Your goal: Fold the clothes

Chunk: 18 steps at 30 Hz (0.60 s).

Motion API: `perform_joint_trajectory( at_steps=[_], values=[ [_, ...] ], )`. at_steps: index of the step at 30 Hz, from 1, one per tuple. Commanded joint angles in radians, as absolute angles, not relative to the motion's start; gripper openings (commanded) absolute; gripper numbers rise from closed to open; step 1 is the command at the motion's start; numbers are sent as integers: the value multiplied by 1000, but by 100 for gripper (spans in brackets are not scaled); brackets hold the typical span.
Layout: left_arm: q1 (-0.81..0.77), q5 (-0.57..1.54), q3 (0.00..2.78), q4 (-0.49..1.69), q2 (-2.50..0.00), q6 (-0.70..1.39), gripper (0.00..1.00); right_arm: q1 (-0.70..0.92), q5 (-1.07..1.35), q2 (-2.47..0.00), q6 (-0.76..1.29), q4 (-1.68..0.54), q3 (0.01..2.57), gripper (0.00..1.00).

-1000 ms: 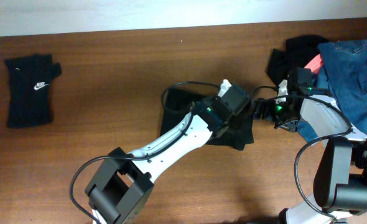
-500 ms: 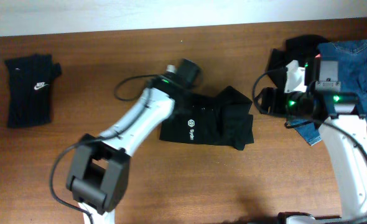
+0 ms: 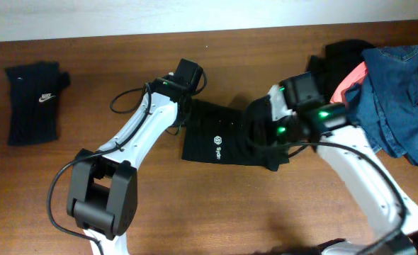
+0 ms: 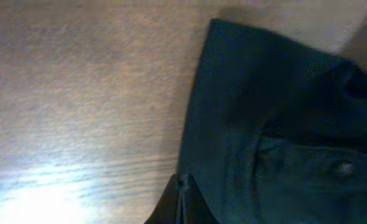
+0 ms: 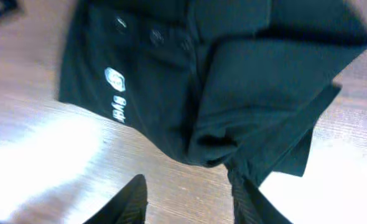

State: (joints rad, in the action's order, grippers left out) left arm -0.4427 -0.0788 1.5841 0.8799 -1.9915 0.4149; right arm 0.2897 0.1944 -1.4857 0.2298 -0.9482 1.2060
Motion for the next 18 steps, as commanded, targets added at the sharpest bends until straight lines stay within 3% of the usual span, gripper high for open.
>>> perform_joint_trajectory(
  at_steps=[1, 8, 18],
  values=[
    [-444, 3, 1584, 859, -1967, 364, 1, 334, 58, -1526, 329, -947, 1189, 44],
    [-442, 4, 1584, 861, -1967, 338, 5, 354, 39, -1554, 384, -909, 1177, 45],
    [-442, 4, 1584, 879, -1967, 339, 5, 361, 39, -1633, 395, -890, 1174, 41]
  ],
)
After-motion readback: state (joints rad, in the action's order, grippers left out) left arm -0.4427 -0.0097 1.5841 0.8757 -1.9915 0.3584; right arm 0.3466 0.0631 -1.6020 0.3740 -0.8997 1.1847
